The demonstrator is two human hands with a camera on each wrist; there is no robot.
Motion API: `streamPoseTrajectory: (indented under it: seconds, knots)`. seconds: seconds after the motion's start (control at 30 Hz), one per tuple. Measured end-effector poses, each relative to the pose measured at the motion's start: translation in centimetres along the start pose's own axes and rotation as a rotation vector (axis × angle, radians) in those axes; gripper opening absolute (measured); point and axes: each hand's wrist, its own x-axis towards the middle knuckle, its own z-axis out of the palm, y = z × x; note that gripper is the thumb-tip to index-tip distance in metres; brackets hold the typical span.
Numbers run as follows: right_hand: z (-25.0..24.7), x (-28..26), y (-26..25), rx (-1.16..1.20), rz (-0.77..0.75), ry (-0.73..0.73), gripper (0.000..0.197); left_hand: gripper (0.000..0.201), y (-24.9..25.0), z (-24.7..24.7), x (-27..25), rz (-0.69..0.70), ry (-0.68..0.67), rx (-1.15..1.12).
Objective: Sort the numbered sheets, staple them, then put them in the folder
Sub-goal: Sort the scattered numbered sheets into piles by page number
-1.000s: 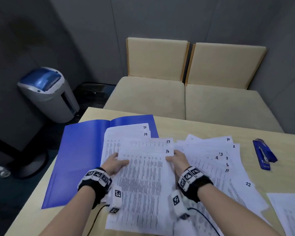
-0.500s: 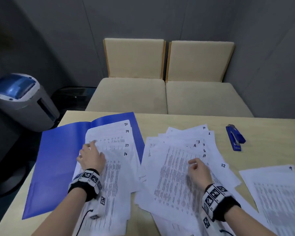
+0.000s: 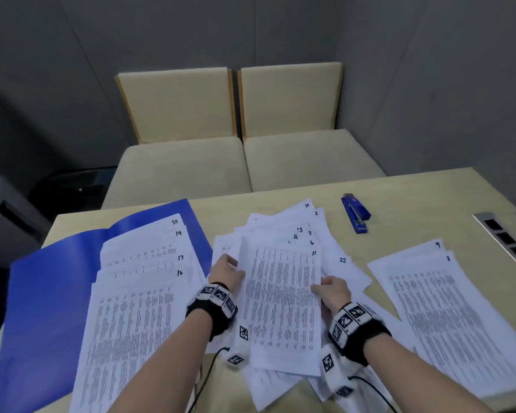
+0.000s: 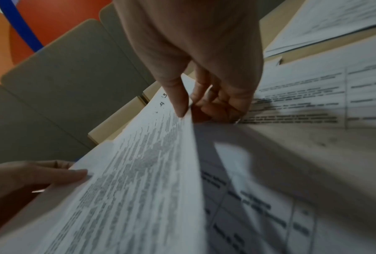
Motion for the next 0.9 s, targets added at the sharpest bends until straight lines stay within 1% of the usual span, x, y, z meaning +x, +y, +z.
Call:
streamPoseTrajectory:
  seconds: [0.03,0.07,0.13,0.17,0.23,0.27,0.3,0.4,0.47,0.53,0.67,0.8,0.87,0.9]
  knots:
    - [-0.1,0.0,0.1,-0.012,-0.021,-0.006,0.017,0.014,-0.2,0.0,-0.1,0.041,0.004,-0.006]
    - [-0.4,-0.1,0.2,-0.039,-0.048,-0.016,0.009,0.011,-0.3,-0.1,-0.3,0.071,0.004,-0.014]
    - [-1.3,0.0,0.9,-0.128,-0.123,-0.032,0.018,0.014,-0.6,-0.7,-0.5,0.1,0.007,-0.007]
    - [-1.9,0.0,1.3,-0.18,-0.161,-0.042,0.024,0.015,-0.8,-0.9,-0.5,0.109,0.014,0.029]
    - [-3.5,0.1,2.3,-0.269,-0.201,-0.077,0.035,0.011,-1.2,-1.4,-0.2,0.14,0.026,0.142]
    - [-4.3,0.1,2.9,-0.302,-0.187,-0.095,0.038,0.012,-1.3,-1.5,0.0,0.158,0.028,0.211]
    - [-5.1,0.3,3.5,-0.329,-0.166,-0.115,0.038,0.02,-1.3,-1.5,0.1,0.18,0.025,0.303]
    - [-6.6,1.3,4.9,-0.371,-0.089,-0.198,0.036,0.058,-1.1,-0.9,0.1,0.219,0.002,0.615]
    - [-6.9,1.9,5.7,-0.385,-0.06,-0.23,0.03,0.069,-0.9,-0.5,0.1,0.215,0.011,0.714]
    - [-6.9,2.2,6.4,-0.369,-0.039,-0.26,0.027,0.071,-0.8,-0.4,0.4,0.217,0.006,0.769]
    - [-6.6,1.6,6.4,-0.348,-0.03,-0.254,0.028,0.074,-0.6,-0.7,1.0,0.217,-0.014,0.794]
    - [-6.9,0.9,5.8,-0.359,-0.045,-0.243,0.033,0.078,0.0,-0.9,1.6,0.182,-0.036,0.827]
    - [-6.9,0.7,5.6,-0.356,-0.057,-0.234,0.034,0.076,0.2,-1.1,1.7,0.185,-0.036,0.848]
    - [-6.9,0.5,5.4,-0.348,-0.064,-0.233,0.034,0.072,0.2,-1.0,1.8,0.205,-0.03,0.849]
